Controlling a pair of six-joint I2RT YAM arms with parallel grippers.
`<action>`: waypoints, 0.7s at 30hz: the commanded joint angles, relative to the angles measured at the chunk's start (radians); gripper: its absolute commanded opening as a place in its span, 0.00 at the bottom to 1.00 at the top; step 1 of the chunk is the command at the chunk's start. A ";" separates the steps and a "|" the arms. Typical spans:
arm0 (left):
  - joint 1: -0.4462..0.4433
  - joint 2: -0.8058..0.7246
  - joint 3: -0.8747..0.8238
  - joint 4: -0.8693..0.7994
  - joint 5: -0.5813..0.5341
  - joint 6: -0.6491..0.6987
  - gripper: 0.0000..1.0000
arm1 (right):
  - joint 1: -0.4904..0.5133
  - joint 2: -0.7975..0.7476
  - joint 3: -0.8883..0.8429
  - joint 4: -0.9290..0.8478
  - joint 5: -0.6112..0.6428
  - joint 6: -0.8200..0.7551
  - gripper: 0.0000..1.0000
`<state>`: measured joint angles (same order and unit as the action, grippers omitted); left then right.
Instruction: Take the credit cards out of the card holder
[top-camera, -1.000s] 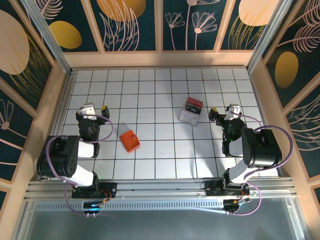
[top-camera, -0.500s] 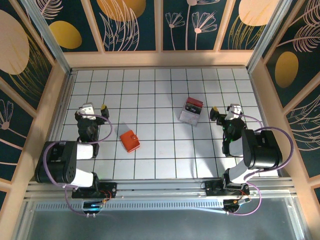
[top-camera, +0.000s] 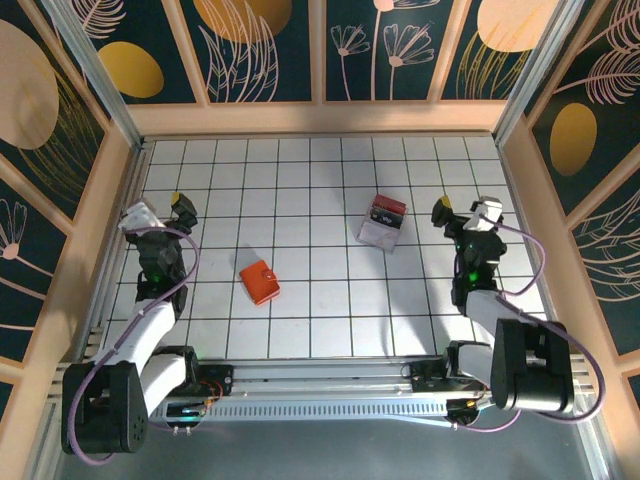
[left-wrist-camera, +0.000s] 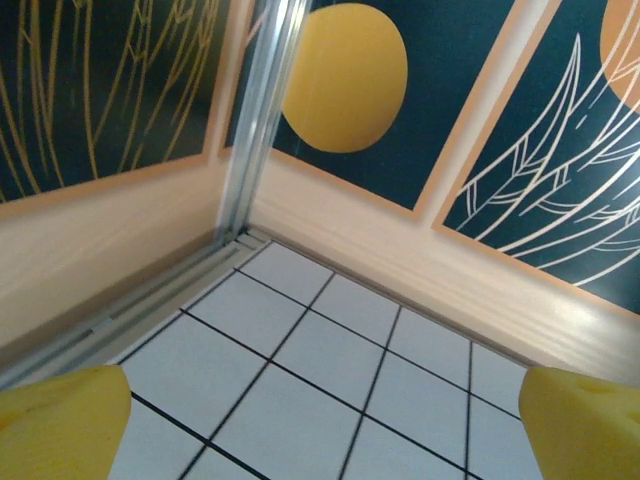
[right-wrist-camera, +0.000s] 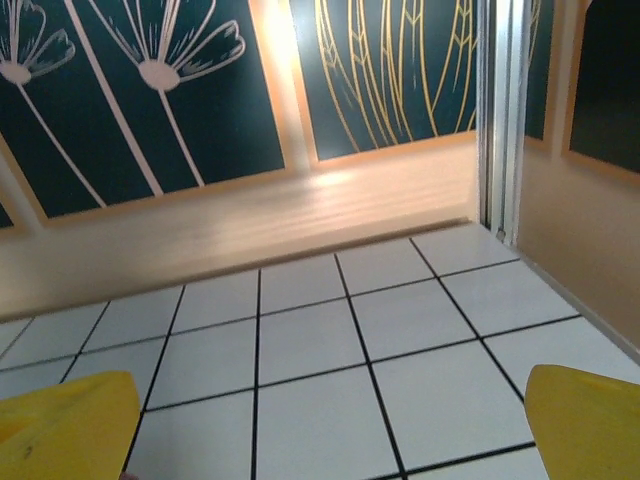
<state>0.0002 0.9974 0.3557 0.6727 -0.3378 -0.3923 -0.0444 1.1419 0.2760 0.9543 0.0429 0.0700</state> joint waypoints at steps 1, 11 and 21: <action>0.003 0.005 0.066 -0.224 0.055 -0.141 0.99 | 0.017 -0.071 0.067 -0.185 0.043 0.064 0.99; -0.150 0.031 0.128 -0.515 0.165 -0.271 0.99 | 0.118 -0.123 0.201 -0.579 0.150 0.260 0.99; -0.445 0.093 0.142 -0.729 0.112 -0.505 0.90 | 0.209 -0.069 0.255 -0.782 0.140 0.421 0.99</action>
<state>-0.3931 1.0695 0.4675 0.0490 -0.1963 -0.7952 0.1482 1.0554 0.4835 0.2596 0.1818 0.4099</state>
